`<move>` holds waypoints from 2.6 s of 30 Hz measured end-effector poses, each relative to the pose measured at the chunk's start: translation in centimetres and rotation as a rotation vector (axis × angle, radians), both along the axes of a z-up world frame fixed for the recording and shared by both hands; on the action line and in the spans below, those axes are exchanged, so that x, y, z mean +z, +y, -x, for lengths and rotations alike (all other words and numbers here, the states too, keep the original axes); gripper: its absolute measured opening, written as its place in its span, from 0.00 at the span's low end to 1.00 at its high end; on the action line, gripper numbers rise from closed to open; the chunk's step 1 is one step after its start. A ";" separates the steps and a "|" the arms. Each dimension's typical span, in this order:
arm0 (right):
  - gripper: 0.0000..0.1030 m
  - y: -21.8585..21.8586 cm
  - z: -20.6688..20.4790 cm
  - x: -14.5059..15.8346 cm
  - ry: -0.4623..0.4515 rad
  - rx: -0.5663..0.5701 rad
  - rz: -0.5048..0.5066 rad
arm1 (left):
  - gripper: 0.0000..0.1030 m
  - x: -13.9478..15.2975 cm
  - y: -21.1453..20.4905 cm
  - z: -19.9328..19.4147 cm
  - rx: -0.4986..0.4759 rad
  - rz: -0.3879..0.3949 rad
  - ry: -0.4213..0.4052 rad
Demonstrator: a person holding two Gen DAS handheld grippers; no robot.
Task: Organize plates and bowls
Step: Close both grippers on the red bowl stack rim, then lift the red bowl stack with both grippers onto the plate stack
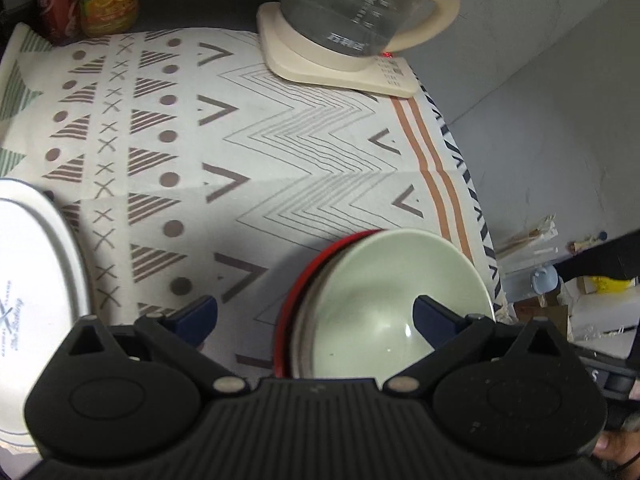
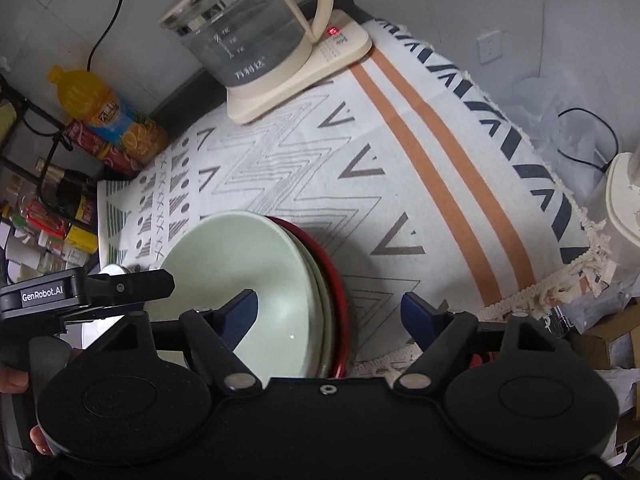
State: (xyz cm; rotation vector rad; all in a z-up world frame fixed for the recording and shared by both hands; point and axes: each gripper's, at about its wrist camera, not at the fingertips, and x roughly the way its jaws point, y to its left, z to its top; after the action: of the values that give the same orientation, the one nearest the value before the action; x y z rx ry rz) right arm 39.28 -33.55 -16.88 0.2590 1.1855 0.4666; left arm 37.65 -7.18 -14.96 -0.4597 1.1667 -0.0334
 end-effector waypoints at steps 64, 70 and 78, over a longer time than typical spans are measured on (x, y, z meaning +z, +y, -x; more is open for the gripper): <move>0.33 10.2 -5.5 1.3 0.106 0.286 -0.102 | 0.34 0.6 8.0 3.6 0.238 0.111 0.008; 0.33 12.9 -4.9 2.2 0.086 0.331 -0.106 | 0.34 1.4 10.2 5.1 0.284 0.102 -0.003; 0.33 16.4 -3.9 3.3 0.065 0.386 -0.108 | 0.34 2.3 13.1 7.2 0.332 0.085 -0.027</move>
State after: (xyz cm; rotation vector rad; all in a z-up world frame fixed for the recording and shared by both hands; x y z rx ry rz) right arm 43.21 -17.18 -13.56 0.1373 1.2801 0.8664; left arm 30.46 5.93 -12.70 -0.7213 1.0532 0.1977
